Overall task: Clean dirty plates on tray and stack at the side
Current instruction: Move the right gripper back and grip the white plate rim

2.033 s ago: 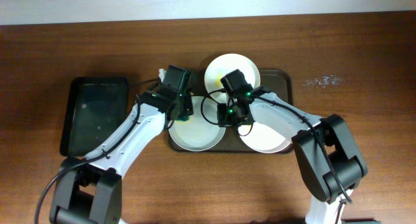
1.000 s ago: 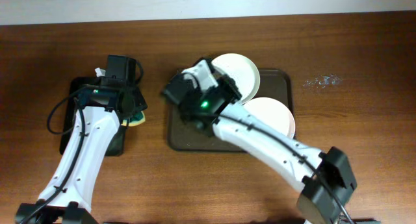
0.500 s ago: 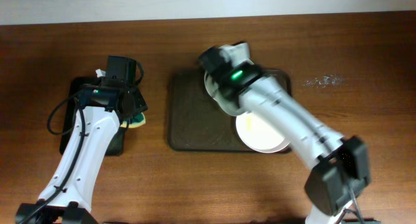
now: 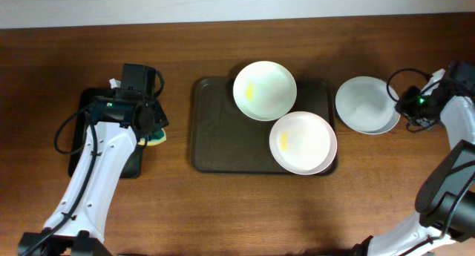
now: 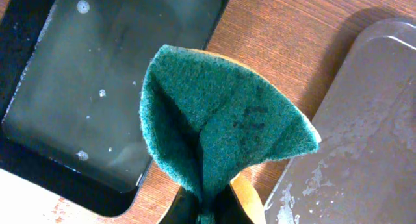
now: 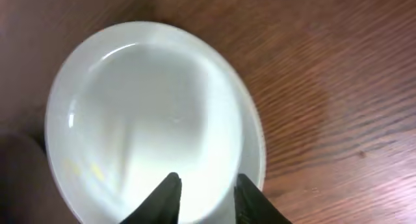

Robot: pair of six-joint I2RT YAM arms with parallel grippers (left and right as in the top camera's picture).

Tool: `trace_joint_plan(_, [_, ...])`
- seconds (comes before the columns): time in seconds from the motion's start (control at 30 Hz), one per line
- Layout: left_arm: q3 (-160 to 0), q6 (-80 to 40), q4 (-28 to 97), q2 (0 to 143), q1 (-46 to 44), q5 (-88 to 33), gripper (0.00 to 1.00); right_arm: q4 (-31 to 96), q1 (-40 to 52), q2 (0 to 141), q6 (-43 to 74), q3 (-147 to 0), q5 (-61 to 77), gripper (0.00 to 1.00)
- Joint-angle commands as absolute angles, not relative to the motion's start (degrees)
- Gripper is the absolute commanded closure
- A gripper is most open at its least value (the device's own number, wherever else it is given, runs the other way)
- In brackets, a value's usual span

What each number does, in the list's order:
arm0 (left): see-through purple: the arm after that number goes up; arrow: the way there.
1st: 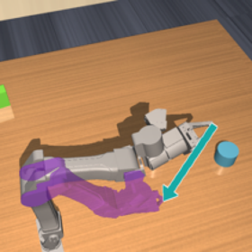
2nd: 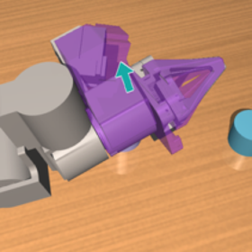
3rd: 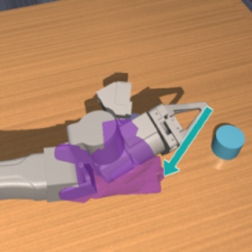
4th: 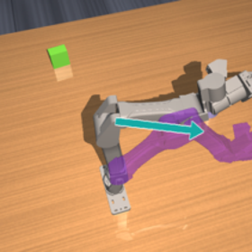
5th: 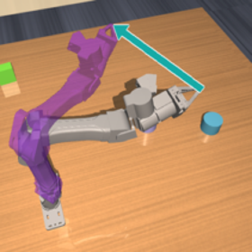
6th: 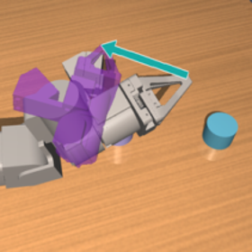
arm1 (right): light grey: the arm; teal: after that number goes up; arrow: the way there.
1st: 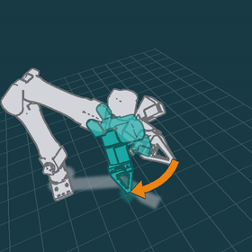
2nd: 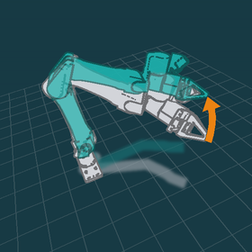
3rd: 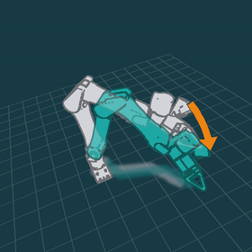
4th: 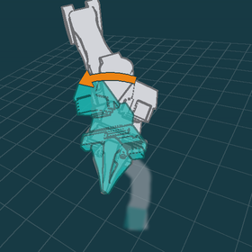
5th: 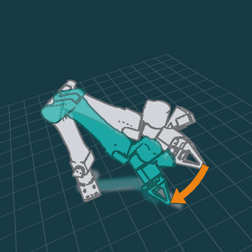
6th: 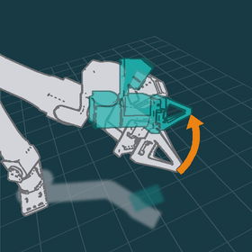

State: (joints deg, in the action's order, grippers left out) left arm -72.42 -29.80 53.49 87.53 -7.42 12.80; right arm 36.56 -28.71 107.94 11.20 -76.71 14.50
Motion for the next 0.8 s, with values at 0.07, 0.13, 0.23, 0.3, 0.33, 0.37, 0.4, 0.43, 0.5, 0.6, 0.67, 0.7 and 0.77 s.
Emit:
trace_joint_plan(0.07, [-72.2, -29.9, 53.2, 86.6, -7.2, 12.8, 1.00, 36.5, -13.9, 107.5, 7.3, -79.2, 17.9, 0.34])
trace_joint_plan(0.13, [-72.2, -29.9, 53.2, 86.6, -7.2, 12.8, 1.00, 35.1, -4.6, 107.5, 6.4, -80.2, 17.8, 0.20])
trace_joint_plan(0.23, [-72.2, -29.9, 53.3, 86.6, -7.2, 12.6, 1.00, 29.3, 7.8, 110.1, 13.9, -80.1, 4.9, 0.16])
trace_joint_plan(0.3, [-72.2, -29.9, 53.3, 86.6, -7.2, 12.6, 1.00, 26.3, 10.6, 113.7, 17.1, -80.1, 3.1, 0.31])
trace_joint_plan(0.33, [-72.2, -29.9, 53.3, 86.6, -7.2, 12.6, 1.00, 25.2, 11.0, 115.1, 17.1, -80.1, 2.9, 0.34])
trace_joint_plan(0.37, [-72.2, -29.9, 53.5, 86.6, -7.2, 12.6, 1.00, 24.6, 10.9, 116.4, 17.7, -80.1, 2.6, 0.36])
trace_joint_plan(0.4, [-72.2, -29.9, 53.5, 86.6, -7.2, 12.6, 1.00, 24.0, 10.9, 117.5, 17.9, -80.1, 2.5, 0.40])
trace_joint_plan(0.43, [-72.2, -29.9, 53.5, 86.6, -7.2, 12.6, 1.00, 23.3, 10.9, 118.5, 17.9, -80.1, 2.5, 0.50])
trace_joint_plan(0.5, [-72.2, -29.9, 53.5, 86.6, -7.2, 12.6, 1.00, 22.9, 11.0, 118.8, 17.9, -80.2, 3.7, 0.70])
trace_joint_plan(0.6, [-72.2, -29.9, 53.4, 86.6, -7.2, 12.6, 1.00, 23.1, 13.2, 118.8, 16.6, -80.2, 8.6, 0.89])
trace_joint_plan(0.67, [-72.2, -29.9, 53.4, 86.6, -7.2, 12.6, 1.00, 24.2, 15.9, 118.8, 16.6, -80.2, 8.6, 0.90])
trace_joint_plan(0.7, [-72.2, -29.9, 53.4, 86.6, -7.2, 12.6, 1.00, 25.0, 17.4, 118.8, 16.5, -80.2, 8.6, 0.93])
trace_joint_plan(0.77, [-72.2, -29.9, 53.4, 86.6, -7.2, 12.6, 1.00, 28.4, 20.3, 118.8, 16.6, -80.2, 8.6, 0.96])
